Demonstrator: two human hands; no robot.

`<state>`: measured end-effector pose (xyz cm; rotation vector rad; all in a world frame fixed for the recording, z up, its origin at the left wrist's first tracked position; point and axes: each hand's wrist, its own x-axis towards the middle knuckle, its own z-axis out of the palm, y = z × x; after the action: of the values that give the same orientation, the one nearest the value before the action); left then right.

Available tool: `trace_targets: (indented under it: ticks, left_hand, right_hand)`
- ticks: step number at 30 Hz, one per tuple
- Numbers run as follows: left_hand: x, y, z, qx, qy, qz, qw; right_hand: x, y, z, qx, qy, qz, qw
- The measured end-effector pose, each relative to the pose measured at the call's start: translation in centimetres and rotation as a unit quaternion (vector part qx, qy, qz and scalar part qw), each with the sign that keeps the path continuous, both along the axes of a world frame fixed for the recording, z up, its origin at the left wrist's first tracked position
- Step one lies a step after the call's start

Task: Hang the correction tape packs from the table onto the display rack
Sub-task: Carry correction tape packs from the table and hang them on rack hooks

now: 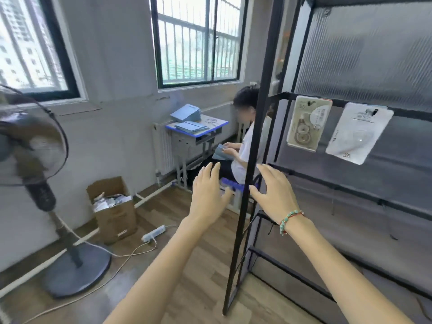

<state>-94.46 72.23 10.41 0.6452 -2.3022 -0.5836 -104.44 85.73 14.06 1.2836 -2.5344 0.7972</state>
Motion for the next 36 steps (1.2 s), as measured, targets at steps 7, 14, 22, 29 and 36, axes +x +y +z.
trace_targets:
  ticks: [7,14,22,29,36]
  left_hand:
    - [17.3,-7.7,-2.6,0.028,-0.012,0.175,0.984]
    - [38.4,-15.2,-3.6,0.054,0.0,0.354,0.934]
    - [59.8,-19.1,-4.3,0.069,-0.04,0.507,0.858]
    - [71.0,-21.8,-7.7,0.125,-0.064,0.597,0.79]
    - [76.9,-30.7,-9.7,0.144,-0.068,0.617,0.77]
  right_hand:
    - [11.6,-11.0,-2.0,0.014,-0.008,0.164,0.986]
    - [28.7,-25.0,-3.5,0.044,0.022,0.326,0.944]
    - [48.2,-37.0,-5.2,0.069,0.03,0.453,0.888]
    - [59.5,-44.2,-8.0,0.127,0.054,0.515,0.846]
    - [64.2,-55.3,-10.7,0.178,0.047,0.508,0.841]
